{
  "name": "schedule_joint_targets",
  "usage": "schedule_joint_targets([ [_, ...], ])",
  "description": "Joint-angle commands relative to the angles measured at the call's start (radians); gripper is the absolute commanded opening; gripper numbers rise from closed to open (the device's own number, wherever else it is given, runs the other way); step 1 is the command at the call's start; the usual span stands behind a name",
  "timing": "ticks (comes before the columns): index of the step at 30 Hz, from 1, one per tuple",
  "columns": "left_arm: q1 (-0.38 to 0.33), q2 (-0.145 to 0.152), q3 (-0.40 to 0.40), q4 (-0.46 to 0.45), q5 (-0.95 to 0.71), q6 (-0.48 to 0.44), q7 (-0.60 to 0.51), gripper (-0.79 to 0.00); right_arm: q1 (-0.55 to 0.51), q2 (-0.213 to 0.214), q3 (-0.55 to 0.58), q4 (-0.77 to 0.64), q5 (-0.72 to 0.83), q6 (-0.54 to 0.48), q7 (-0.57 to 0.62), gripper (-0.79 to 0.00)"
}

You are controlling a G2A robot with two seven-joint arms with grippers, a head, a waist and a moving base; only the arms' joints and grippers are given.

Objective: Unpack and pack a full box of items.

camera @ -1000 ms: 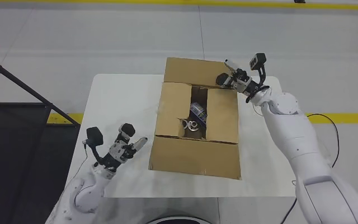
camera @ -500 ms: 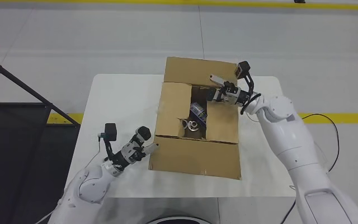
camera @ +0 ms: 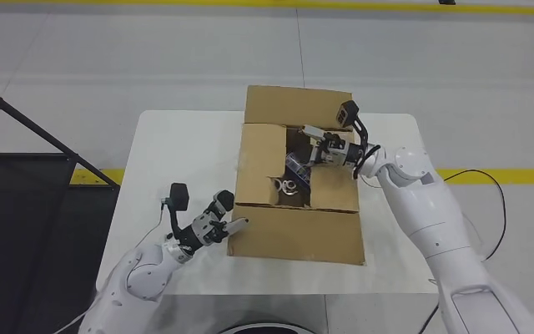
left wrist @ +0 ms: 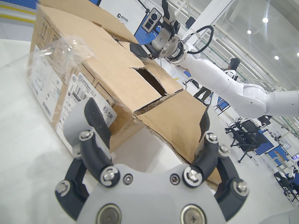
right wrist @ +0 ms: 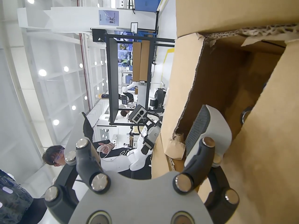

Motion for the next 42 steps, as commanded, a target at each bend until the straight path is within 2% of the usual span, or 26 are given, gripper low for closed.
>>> schedule_joint_targets([
  [1,0.001,0.000,0.007,-0.002,0.007,-0.001,0.000,0.000,0.002,-0.004,-0.008,0.002,-0.001,0.002,0.001,0.000],
  [9,0.027,0.003,-0.011,-0.037,0.077,0.017,0.043,0.000,0.016,-0.026,-0.052,0.022,-0.013,0.005,-0.007,0.000],
  [14,0.082,0.007,-0.053,-0.086,0.119,0.034,0.112,0.000,0.025,-0.044,-0.087,0.036,-0.019,-0.006,-0.022,0.000],
  [26,0.246,0.019,-0.209,-0.163,0.159,0.019,0.245,0.000,0.057,-0.086,-0.128,0.053,0.023,-0.043,-0.022,0.000],
  [33,0.298,0.022,-0.259,-0.169,0.150,-0.001,0.286,0.000,0.065,-0.102,-0.135,0.011,0.032,-0.061,-0.048,0.000],
  [42,0.354,0.022,-0.321,-0.173,0.142,-0.019,0.350,0.000,0.076,-0.138,-0.195,-0.075,-0.032,-0.074,-0.159,0.000],
])
